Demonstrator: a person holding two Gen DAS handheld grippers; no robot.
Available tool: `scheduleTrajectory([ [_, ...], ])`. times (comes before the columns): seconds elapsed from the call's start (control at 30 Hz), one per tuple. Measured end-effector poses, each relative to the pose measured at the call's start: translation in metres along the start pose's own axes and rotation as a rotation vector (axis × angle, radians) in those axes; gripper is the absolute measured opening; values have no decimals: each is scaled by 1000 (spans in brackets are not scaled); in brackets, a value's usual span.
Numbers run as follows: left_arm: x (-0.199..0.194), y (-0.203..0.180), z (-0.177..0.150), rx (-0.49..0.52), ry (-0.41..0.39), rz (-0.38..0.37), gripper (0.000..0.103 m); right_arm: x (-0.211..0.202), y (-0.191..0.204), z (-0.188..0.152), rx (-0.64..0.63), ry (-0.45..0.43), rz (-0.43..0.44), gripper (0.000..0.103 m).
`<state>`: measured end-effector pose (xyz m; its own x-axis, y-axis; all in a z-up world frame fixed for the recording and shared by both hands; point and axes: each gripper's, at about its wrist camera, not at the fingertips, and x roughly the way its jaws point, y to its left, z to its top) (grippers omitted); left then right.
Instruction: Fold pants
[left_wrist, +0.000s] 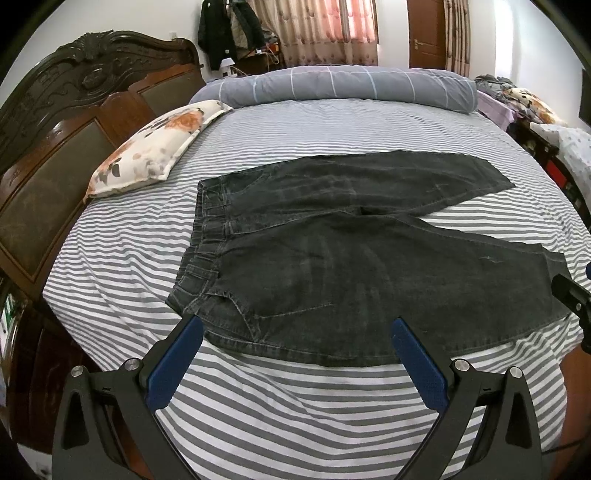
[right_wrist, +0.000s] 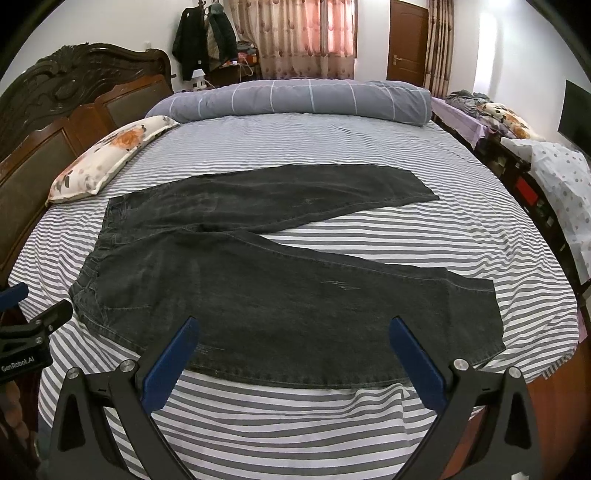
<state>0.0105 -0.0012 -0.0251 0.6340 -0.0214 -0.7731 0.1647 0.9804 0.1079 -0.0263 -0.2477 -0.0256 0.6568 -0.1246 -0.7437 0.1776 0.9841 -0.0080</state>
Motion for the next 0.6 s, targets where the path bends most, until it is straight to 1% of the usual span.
scheduleTrajectory([
  [0.37,12,2,2,-8,12,-12,101,3,0,2,1,3,-4,102],
  [0.53,19,9,3,-32,21,-22,101,11,0,3,11,15,10,102],
  [0.6,24,16,6,-46,23,-13,101,17,-1,3,18,28,24,102],
])
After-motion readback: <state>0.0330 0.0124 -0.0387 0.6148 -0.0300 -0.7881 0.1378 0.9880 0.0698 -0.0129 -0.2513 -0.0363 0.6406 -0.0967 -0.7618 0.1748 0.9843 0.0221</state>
